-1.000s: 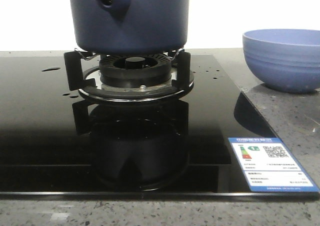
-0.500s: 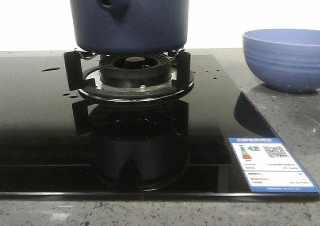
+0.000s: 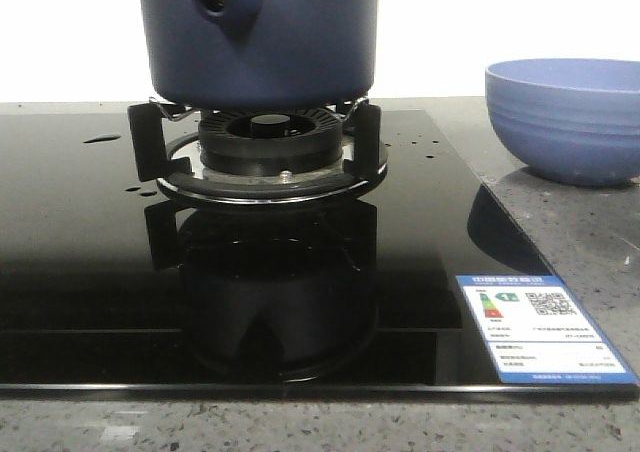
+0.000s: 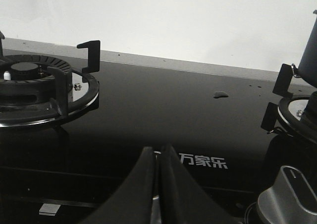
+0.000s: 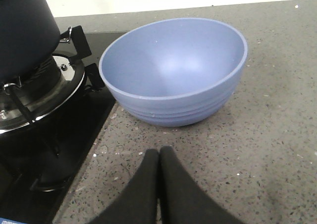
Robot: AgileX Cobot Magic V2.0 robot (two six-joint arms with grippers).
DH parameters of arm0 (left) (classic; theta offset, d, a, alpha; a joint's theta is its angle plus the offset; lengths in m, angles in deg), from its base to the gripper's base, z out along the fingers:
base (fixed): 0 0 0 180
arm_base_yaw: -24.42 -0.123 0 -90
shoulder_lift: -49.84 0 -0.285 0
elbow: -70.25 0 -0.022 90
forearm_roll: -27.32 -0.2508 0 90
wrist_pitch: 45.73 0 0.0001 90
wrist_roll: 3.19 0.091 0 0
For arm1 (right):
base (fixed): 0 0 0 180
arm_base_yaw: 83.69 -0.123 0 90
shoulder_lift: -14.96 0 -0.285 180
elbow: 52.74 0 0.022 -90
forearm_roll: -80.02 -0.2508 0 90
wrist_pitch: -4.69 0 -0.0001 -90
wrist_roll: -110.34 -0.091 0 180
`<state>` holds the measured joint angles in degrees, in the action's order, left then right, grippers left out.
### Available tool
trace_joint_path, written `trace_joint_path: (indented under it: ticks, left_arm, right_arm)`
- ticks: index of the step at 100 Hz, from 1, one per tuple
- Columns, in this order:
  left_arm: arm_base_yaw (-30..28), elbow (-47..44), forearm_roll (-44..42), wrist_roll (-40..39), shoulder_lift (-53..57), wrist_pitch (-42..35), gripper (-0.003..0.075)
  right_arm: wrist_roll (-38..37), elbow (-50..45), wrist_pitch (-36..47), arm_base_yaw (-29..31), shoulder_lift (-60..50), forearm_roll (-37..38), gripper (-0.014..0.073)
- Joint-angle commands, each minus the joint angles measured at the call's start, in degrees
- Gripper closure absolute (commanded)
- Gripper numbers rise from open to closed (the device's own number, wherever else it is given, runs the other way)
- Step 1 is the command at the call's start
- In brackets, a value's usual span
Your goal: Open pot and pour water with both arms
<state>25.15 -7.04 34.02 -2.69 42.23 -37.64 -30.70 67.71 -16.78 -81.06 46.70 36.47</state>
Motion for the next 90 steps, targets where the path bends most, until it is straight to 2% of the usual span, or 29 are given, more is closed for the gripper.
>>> trace_joint_path:
  ticks: [1, 69, 77, 81, 85, 90]
  left_arm:
    - [-0.2, -1.9, 0.8, -0.5, 1.5, -4.0, 0.0739]
    - [-0.2, -1.9, 0.8, -0.5, 1.5, -4.0, 0.0739]
    - [-0.2, -1.9, 0.8, -0.5, 1.5, -4.0, 0.0739]
    - [-0.2, -1.9, 0.8, -0.5, 1.5, -4.0, 0.0739]
    - [-0.2, -1.9, 0.8, -0.5, 1.5, -4.0, 0.0739]
    - [-0.2, -1.9, 0.8, -0.5, 1.5, -4.0, 0.0739]
  right_arm:
    - [0.4, 1.4, 2.7, -0.1, 0.3, -1.2, 0.0654]
    - [0.4, 1.4, 3.1, -0.1, 0.3, -1.2, 0.0654]
    - [0.4, 1.4, 5.8, -0.1, 0.3, 0.6, 0.0654]
    - [-1.5, 1.4, 8.0, -0.1, 0.3, 2.1, 0.0654]
    - [-6.6, 1.4, 10.1, -0.1, 0.0, 5.0, 0.0654]
    - [-15.7, 1.4, 13.0, -0.1, -0.5, 15.0, 0.0654]
